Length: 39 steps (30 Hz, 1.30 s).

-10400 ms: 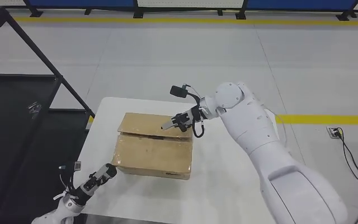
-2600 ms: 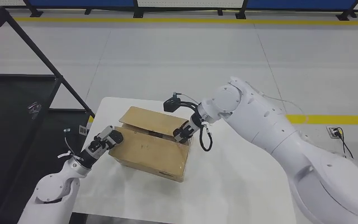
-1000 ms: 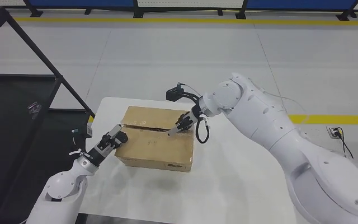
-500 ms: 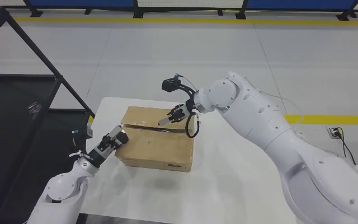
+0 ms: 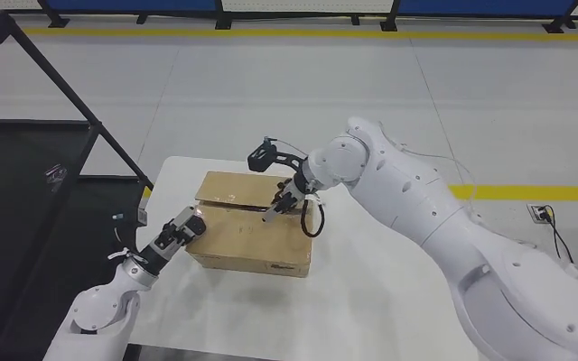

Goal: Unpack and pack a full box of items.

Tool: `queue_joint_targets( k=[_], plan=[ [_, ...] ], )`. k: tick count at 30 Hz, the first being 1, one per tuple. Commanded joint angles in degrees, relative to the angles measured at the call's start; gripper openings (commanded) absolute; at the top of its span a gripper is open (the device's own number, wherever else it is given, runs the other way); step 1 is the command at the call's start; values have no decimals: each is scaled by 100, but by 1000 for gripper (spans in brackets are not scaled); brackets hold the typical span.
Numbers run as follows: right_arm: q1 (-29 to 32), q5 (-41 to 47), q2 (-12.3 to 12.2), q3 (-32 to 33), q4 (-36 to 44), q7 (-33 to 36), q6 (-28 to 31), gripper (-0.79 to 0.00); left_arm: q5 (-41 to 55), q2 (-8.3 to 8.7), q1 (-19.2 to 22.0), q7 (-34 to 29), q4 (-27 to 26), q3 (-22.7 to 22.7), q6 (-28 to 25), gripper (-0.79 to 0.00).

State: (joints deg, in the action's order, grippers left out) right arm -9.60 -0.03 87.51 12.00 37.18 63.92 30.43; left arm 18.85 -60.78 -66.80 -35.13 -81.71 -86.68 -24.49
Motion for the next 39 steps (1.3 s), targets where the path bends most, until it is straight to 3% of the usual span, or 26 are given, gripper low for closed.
queue_joint_targets(
  k=[1,5,10,15,25,39],
  plan=[
    [-14,-57,33,-2,-15,126,-97,-259,8,2,-34,1,-25,-23,-23,0],
    [-8,-252,137,-22,-107,136,-342,-397,18,5,-132,-13,-137,-72,-133,0],
    [4,-480,243,31,-321,-272,-367,-443,-4,18,-361,-7,-392,-191,-301,0],
    [9,-762,305,101,-396,-779,-353,-446,-27,36,-630,10,-709,-365,-438,0],
    [-3,-904,448,152,-648,-129,-532,-413,-80,48,-970,75,-1085,-551,-552,0],
    [29,-859,735,231,-1143,587,-313,-431,-30,41,-914,81,-981,-568,-517,0]
  ],
)
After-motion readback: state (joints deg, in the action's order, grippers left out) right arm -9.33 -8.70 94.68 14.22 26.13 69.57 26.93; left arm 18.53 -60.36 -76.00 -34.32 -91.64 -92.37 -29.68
